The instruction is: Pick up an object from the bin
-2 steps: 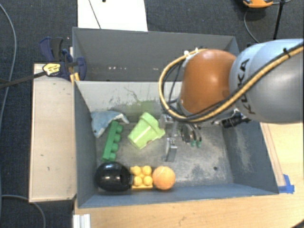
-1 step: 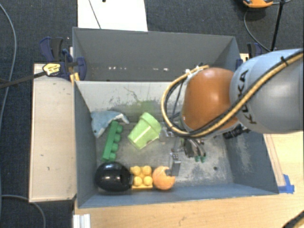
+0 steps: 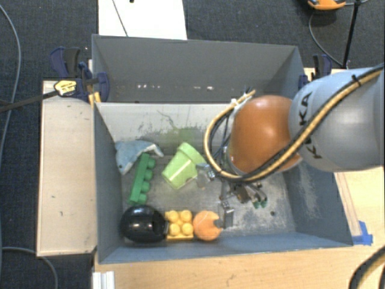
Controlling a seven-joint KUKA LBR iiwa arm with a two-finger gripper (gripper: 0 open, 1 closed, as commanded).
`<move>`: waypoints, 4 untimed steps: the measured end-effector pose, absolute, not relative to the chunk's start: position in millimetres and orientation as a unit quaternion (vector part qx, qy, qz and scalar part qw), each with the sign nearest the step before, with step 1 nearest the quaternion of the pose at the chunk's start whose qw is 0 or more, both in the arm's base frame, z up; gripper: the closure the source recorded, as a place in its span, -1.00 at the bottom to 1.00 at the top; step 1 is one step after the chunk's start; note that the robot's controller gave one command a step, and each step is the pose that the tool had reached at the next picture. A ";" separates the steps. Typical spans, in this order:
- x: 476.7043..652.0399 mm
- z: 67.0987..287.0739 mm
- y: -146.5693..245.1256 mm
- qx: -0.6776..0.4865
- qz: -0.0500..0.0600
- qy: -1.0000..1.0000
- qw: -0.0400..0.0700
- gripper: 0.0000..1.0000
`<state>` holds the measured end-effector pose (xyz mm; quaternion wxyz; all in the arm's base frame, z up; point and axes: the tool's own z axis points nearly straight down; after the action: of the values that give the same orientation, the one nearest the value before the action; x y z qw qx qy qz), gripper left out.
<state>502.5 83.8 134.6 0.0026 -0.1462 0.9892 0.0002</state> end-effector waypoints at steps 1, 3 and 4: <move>485.9 77.4 85.4 -0.146 -0.004 0.989 -0.012 1.00; 486.0 77.4 85.4 -0.142 -0.004 0.990 -0.012 1.00; 486.0 77.4 85.4 -0.141 -0.004 0.990 -0.012 1.00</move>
Offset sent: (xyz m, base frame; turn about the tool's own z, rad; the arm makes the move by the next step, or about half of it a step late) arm 0.0000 0.0000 0.0000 0.0000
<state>486.0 85.4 77.4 -0.0118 -0.1406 0.9900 -0.0037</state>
